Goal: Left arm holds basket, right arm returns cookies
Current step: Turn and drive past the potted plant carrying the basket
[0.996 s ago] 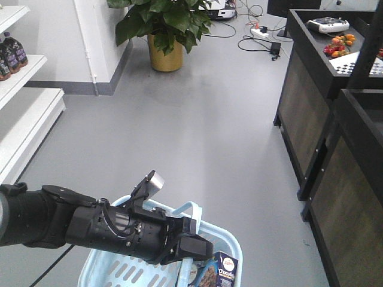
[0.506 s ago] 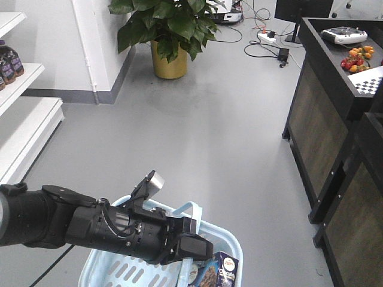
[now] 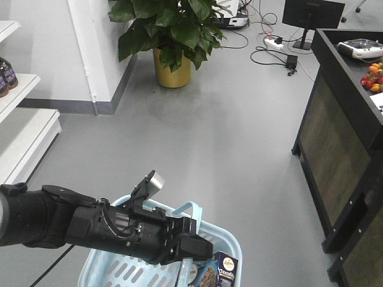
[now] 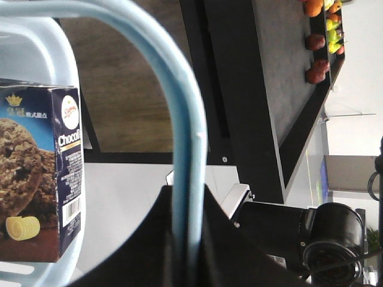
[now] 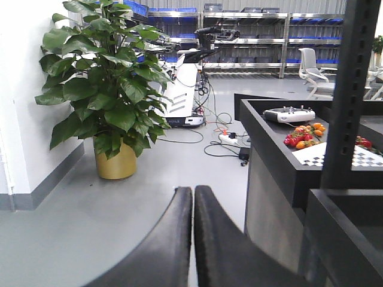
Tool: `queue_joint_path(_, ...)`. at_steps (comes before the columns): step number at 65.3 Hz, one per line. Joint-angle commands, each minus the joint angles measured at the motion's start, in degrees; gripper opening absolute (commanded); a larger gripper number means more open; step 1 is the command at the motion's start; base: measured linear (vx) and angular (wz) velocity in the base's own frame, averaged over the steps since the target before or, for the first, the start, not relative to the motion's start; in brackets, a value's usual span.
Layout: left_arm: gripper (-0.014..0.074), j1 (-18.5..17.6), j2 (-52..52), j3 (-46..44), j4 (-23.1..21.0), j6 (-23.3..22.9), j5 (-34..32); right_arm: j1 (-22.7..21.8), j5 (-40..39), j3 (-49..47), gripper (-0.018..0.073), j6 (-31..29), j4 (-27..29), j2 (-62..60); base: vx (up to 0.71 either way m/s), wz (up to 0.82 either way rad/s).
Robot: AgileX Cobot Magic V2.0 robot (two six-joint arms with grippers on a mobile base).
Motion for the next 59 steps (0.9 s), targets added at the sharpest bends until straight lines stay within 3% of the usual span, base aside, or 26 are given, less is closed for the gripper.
queue_joint_path(1,-0.0006,-0.3,-2.6,-1.3,-3.3,0.6,4.0,-0.4,-4.2,0.0,-0.0008,-0.3,-0.5,-0.6,0.28,0.04)
queue_joint_path(59,-0.0006,-0.3,-2.6,-1.3,-3.3,0.6,4.0,-0.4,-4.2,0.0,-0.0008,-0.3,-0.5,-0.6,0.29,0.07)
